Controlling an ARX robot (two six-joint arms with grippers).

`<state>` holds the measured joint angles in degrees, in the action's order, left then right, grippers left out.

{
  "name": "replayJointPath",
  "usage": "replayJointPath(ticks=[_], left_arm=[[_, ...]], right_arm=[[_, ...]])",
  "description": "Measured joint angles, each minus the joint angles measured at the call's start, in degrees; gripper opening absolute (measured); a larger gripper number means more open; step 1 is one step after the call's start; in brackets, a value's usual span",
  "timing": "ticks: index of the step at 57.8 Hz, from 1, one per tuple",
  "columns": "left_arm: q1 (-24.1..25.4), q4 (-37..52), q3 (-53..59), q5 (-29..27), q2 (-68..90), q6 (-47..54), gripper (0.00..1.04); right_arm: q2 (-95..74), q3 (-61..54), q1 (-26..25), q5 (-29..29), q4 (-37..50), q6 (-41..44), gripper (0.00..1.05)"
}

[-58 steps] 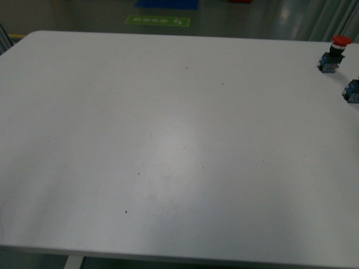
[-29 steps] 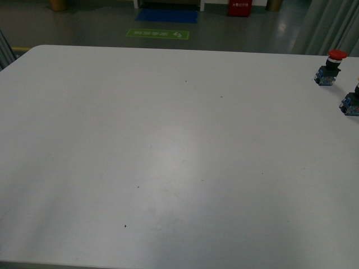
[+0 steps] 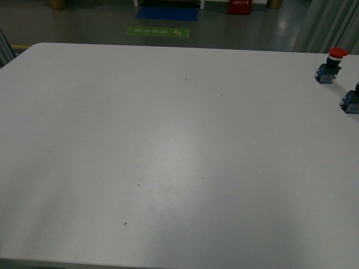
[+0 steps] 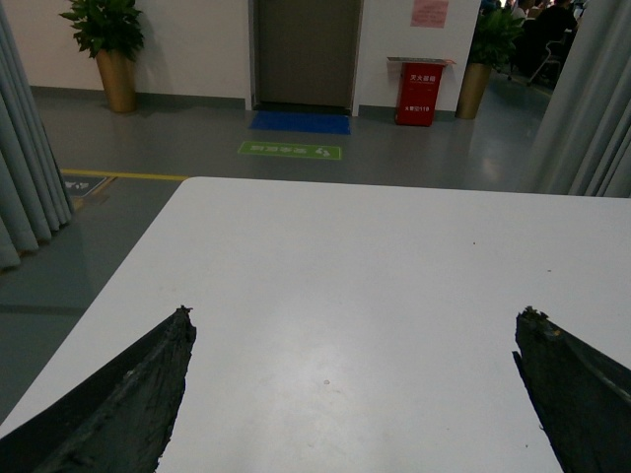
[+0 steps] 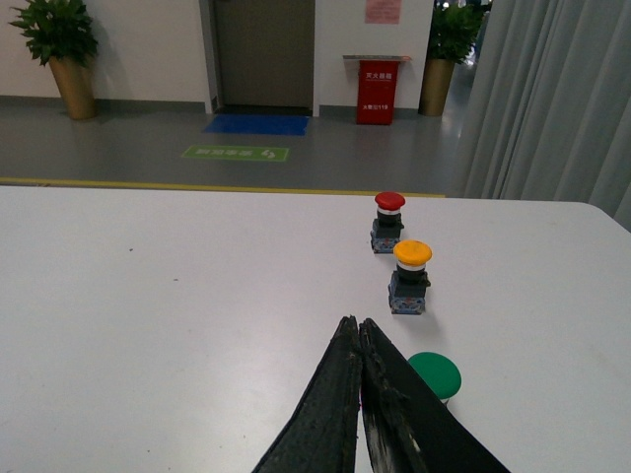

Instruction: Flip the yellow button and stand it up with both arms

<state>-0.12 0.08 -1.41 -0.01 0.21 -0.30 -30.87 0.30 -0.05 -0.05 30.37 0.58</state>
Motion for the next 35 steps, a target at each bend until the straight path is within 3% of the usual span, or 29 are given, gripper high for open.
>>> replayJointPath(ticks=[35], left_arm=[[0.0, 0.0, 0.0, 0.0, 0.0, 0.0, 0.98]], right_arm=[[15.4, 0.0, 0.0, 0.0, -14.8, 0.0, 0.03]])
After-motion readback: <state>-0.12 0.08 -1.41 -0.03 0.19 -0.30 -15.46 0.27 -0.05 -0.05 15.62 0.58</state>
